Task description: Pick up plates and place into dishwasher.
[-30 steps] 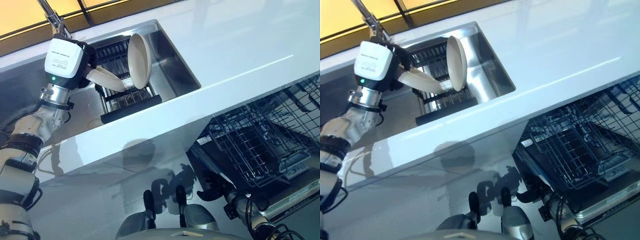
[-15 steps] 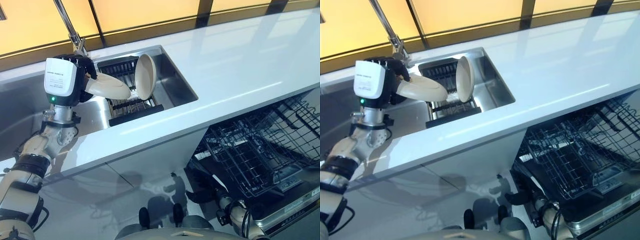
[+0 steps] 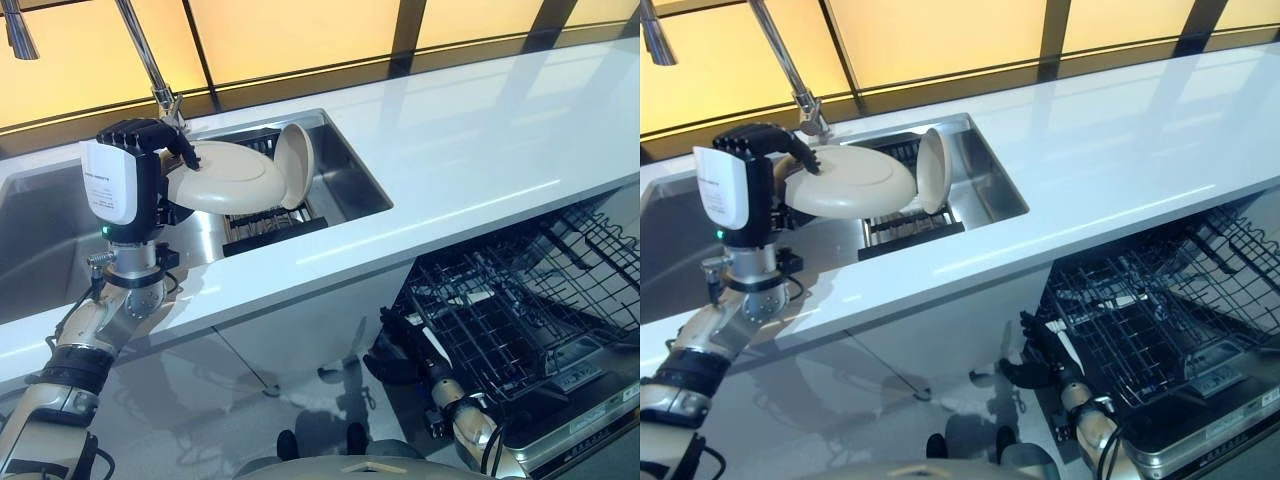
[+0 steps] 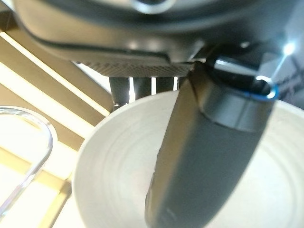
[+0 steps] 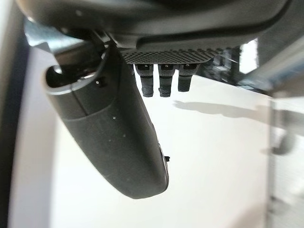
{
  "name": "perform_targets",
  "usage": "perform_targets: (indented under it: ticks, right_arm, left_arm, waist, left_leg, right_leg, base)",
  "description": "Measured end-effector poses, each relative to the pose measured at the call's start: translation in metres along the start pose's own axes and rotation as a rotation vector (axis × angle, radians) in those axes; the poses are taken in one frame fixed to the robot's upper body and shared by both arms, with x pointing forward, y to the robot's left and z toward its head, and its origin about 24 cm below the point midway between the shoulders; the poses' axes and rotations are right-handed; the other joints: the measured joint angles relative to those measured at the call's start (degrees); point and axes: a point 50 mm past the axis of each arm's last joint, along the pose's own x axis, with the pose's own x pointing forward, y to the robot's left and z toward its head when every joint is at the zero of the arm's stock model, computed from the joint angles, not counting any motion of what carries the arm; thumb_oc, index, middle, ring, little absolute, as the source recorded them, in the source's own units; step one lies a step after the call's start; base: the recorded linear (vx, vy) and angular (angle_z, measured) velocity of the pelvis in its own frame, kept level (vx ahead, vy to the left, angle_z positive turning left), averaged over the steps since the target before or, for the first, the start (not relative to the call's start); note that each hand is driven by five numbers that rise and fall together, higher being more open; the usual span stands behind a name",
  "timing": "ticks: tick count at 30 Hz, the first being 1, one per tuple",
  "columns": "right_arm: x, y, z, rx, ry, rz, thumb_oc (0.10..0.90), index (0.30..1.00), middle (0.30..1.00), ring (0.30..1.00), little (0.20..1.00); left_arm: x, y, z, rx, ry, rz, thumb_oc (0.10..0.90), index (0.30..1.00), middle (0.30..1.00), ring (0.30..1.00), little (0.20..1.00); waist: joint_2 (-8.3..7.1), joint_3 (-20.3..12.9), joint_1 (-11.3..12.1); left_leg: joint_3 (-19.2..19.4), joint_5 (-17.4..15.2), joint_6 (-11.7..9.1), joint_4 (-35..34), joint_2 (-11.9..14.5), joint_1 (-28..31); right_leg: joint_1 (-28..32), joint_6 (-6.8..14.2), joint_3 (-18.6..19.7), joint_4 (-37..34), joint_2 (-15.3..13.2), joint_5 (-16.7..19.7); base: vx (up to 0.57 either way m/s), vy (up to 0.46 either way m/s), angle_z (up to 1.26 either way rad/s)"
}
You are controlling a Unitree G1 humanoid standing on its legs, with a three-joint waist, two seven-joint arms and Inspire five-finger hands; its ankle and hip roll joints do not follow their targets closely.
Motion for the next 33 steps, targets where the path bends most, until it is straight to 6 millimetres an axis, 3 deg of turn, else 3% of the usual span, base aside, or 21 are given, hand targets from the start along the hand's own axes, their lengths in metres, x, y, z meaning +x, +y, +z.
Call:
perform_targets:
  ticks: [4, 13, 22, 26, 29, 33]
  right_arm:
    - [0.0, -0.009, 0.019, 0.023, -0.098, -0.127, 0.8, 0.9, 0.9, 0.9, 0.9]
    - [-0.013, -0.041, 0.034, 0.01, -0.195, -0.404, 0.8, 0.9, 0.9, 0.9, 0.9]
    - [-0.036, -0.077, 0.05, -0.182, -0.306, -0.723, 0.8, 0.9, 0.9, 0.9, 0.9]
    - [-0.041, -0.085, 0.07, -0.21, -0.432, -0.845, 0.8, 0.9, 0.9, 0.9, 0.9]
    - [-0.047, -0.091, 0.098, -0.237, -0.596, -0.924, 0.8, 0.9, 0.9, 0.9, 0.9]
    - [-0.046, -0.093, 0.122, -0.335, -0.741, -0.928, 0.8, 0.9, 0.9, 0.9, 0.9]
  left_arm:
    - [0.006, 0.004, 0.01, -0.082, 0.02, 0.06, 0.1, 0.3, 0.3, 0.3, 0.2]
    - [0.012, 0.009, 0.037, -0.226, -0.012, 0.089, 0.1, 0.3, 0.3, 0.3, 0.2]
    - [0.02, 0.014, 0.05, -0.339, -0.013, 0.115, 0.1, 0.3, 0.3, 0.3, 0.2]
    - [0.022, 0.015, 0.049, -0.363, 0.024, 0.113, 0.1, 0.3, 0.3, 0.3, 0.2]
    - [0.021, 0.011, 0.048, -0.362, 0.053, 0.08, 0.1, 0.3, 0.3, 0.3, 0.2]
    - [0.021, 0.007, 0.048, -0.387, 0.076, 0.025, 0.1, 0.3, 0.3, 0.3, 0.2]
  waist:
    - [0.6, -0.46, -0.71]
    - [2.59, -2.21, -1.65]
    - [2.97, -2.55, -3.5]
    - [3.04, -2.63, -3.58]
    - [2.98, -2.69, -3.63]
    - [2.95, -2.7, -3.63]
  left_leg:
    - [0.3, -0.11, -0.08, 0.0, 0.04, 0.61]
    - [2.4, -0.75, -0.04, -0.01, 0.24, 0.83]
    - [3.49, -1.32, -0.39, 0.0, 0.35, 0.82]
    - [4.29, -1.4, -0.3, 0.0, 0.37, 0.82]
    - [4.81, -1.48, -0.15, 0.0, 0.32, 0.8]
    - [5.02, -1.55, -0.06, 0.0, 0.22, 0.82]
  right_leg:
    - [0.4, 0.01, 1.58, -0.2, 0.16, -0.01]
    - [-0.2, 0.32, 3.82, -0.21, 0.38, -0.19]
    - [-0.7, 0.33, 4.89, -0.22, 0.59, -0.19]
    - [-1.05, 0.34, 5.72, -0.21, 0.67, -0.17]
    - [-1.25, 0.35, 6.19, -0.15, 0.77, -0.17]
    - [-1.3, 0.34, 6.46, 0.0, 0.8, -0.15]
  base:
    - [-0.01, -0.051, -0.04]
    - [-0.01, -0.02, -0.13]
    - [-0.02, -0.025, -0.06]
    - [-0.01, -0.011, -0.11]
    - [-0.01, -0.009, -0.08]
    - [0.0, 0.0, -0.02]
